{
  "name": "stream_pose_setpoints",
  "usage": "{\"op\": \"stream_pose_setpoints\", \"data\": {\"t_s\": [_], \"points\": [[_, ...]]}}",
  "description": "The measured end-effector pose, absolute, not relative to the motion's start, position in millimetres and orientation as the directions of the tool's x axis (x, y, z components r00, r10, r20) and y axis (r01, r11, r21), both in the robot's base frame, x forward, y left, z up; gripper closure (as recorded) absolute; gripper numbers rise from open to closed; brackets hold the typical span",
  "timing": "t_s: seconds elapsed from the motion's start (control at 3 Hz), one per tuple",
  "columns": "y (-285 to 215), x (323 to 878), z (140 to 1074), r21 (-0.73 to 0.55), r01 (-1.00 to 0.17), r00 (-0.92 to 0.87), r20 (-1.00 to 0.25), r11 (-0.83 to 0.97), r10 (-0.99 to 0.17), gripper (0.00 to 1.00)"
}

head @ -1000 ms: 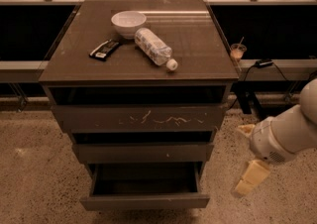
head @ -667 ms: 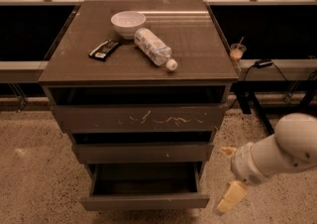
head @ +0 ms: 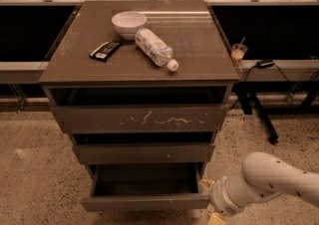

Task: Close bottom drawer

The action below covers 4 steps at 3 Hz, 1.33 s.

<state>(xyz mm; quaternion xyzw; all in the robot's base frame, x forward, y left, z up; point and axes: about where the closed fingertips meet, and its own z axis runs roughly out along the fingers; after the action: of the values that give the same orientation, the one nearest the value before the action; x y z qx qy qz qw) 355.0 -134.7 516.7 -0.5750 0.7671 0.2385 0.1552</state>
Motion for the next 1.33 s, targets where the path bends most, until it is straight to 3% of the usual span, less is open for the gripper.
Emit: {"op": "stream_pose_setpoints", "data": {"t_s": [0.33, 0.67, 1.0, 1.33], "points": [[-135, 356, 516, 0.183, -0.957, -0.288, -0.513, 0.225, -0.809, 0.00], [-139, 392, 468, 0.092, -0.962, -0.264, -0.546, 0.256, -0.795, 0.00], [-131, 402, 450, -0.017, -0.979, -0.144, -0.646, 0.203, -0.750, 0.00], [-144, 392, 449, -0.069, -0.978, -0.104, -0.666, 0.199, -0.739, 0.00]]}}
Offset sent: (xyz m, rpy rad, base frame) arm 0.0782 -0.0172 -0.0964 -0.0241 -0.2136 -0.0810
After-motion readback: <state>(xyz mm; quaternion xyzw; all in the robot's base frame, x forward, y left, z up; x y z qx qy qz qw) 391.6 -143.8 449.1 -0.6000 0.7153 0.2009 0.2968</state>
